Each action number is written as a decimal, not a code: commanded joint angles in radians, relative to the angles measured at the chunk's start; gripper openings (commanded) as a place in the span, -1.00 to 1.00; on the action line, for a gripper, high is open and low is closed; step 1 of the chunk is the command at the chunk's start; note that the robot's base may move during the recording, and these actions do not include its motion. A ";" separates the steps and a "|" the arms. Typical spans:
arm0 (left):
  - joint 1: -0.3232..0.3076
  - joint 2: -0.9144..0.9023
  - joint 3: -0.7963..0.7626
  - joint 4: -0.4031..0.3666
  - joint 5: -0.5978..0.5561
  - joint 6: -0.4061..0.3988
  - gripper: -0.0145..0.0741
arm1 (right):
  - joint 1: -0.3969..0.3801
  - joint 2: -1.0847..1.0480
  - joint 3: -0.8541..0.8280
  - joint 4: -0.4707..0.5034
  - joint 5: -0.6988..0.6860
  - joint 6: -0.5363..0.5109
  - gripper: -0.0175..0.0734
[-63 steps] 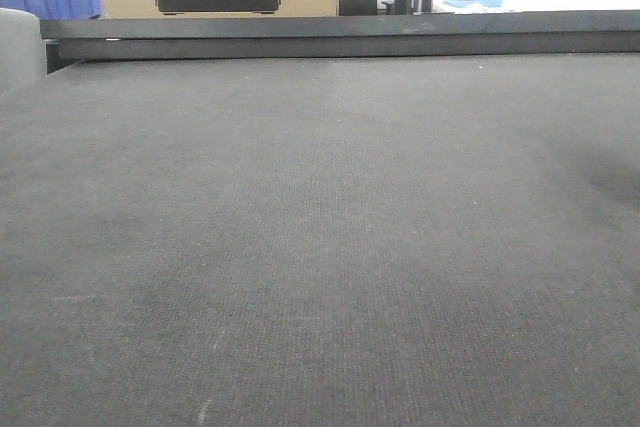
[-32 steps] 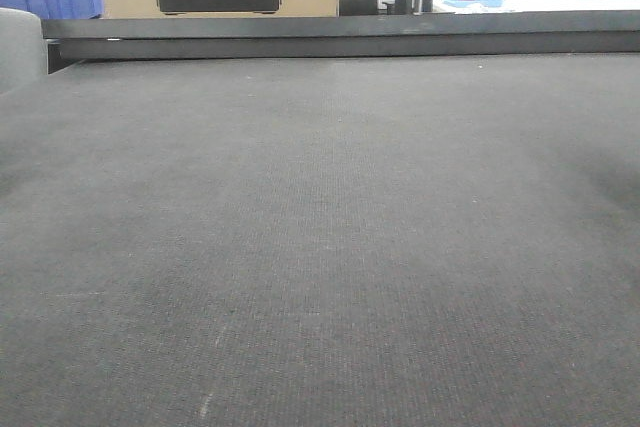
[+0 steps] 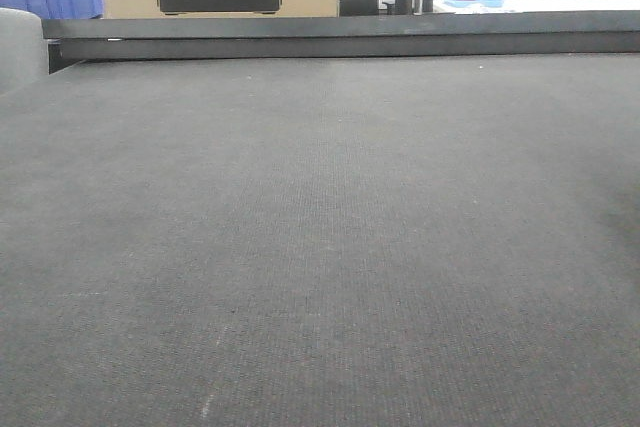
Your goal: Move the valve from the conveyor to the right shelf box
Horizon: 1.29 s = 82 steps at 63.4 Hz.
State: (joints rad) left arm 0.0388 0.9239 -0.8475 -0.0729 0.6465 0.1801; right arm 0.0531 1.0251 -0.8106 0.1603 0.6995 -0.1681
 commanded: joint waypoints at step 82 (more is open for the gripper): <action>-0.007 -0.372 0.012 -0.004 -0.165 -0.007 -0.92 | 0.001 -0.462 -0.007 0.000 -0.210 -0.006 -0.95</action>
State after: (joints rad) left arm 0.0388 0.5600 -0.8309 -0.0729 0.5385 0.1801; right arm 0.0531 0.5739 -0.8067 0.1603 0.5762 -0.1681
